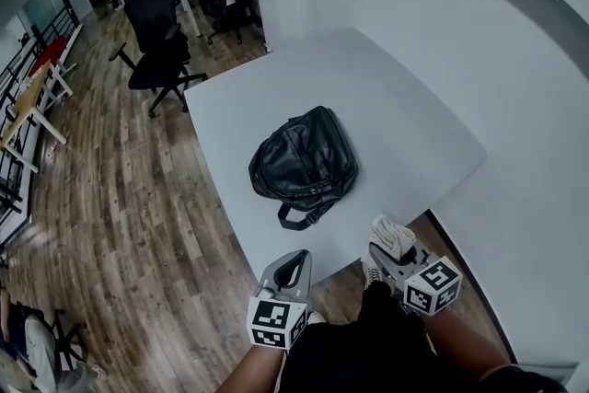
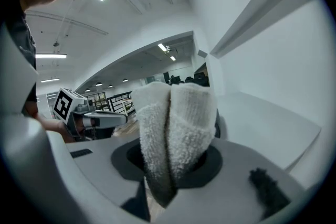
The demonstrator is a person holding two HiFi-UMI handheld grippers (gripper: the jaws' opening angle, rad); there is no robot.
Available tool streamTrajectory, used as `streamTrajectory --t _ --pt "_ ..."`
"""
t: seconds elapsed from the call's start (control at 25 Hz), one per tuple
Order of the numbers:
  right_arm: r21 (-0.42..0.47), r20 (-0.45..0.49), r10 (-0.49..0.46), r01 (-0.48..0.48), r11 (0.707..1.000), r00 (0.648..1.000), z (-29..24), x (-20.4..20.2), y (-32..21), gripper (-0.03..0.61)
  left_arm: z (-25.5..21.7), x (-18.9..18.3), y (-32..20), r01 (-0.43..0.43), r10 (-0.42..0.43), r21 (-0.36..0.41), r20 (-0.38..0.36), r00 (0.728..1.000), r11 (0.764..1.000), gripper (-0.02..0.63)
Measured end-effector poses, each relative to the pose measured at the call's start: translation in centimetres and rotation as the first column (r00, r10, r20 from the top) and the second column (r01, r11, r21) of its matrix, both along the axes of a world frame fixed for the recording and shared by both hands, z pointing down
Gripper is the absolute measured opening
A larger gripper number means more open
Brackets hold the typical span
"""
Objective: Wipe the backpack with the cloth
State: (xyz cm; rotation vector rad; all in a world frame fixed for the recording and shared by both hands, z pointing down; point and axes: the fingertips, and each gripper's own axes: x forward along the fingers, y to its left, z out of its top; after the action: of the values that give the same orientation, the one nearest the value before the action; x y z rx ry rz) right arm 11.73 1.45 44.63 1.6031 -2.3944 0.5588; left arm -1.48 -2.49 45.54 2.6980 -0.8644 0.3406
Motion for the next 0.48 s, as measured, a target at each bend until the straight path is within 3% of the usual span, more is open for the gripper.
streamTrajectory --t 0.48 --pt "-0.016 -0.006 -0.106 0.106 0.994 0.994 0.9 6.0 -7.0 0.101 0.9 5.4 -4.6 0.116 -0.116 -0.028 -0.005 0.993 0.993 0.006"
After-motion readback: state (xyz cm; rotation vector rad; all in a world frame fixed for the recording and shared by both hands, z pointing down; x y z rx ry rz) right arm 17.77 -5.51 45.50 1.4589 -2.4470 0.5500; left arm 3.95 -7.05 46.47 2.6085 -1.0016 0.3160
